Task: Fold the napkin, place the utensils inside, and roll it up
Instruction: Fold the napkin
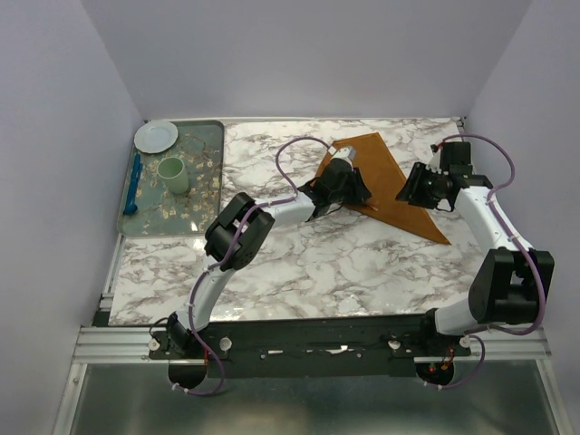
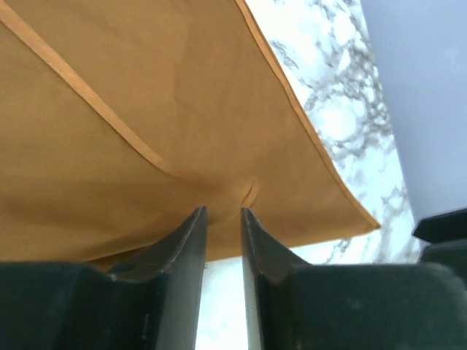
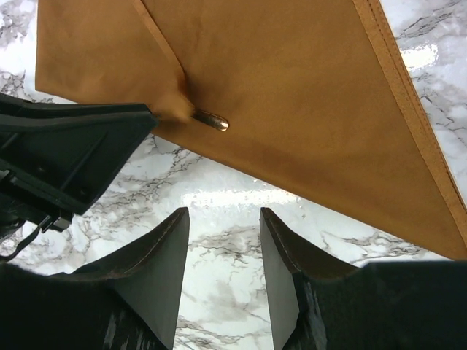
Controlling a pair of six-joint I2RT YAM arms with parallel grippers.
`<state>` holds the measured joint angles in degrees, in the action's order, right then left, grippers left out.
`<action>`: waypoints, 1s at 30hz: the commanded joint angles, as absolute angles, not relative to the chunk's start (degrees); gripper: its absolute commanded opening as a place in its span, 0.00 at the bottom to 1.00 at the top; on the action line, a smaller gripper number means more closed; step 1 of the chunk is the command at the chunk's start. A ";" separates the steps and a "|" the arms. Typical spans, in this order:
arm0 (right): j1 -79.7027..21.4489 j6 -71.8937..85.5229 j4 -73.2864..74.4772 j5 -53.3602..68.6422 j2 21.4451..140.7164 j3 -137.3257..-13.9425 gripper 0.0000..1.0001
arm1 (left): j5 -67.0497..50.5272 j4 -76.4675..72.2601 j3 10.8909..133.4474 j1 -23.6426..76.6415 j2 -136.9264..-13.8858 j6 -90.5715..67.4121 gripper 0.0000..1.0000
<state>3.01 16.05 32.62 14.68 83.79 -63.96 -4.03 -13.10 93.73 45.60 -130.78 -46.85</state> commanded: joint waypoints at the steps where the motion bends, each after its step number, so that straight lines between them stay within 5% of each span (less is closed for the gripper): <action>1: 3.69 17.22 31.82 15.46 83.06 -62.93 0.53 | -9.66 -10.47 93.78 45.71 -128.51 -47.98 0.55; 13: 21.95 32.25 27.69 26.72 76.30 -51.00 0.51 | -18.62 1.83 87.13 42.28 -107.88 -55.89 0.61; 20: 32.42 35.25 27.86 19.34 69.70 -41.50 0.52 | -22.06 3.78 74.10 39.47 -93.71 -54.15 0.62; 30: 36.47 33.75 20.23 20.21 79.36 -38.42 0.57 | -25.39 4.84 68.73 34.90 -87.98 -50.71 0.63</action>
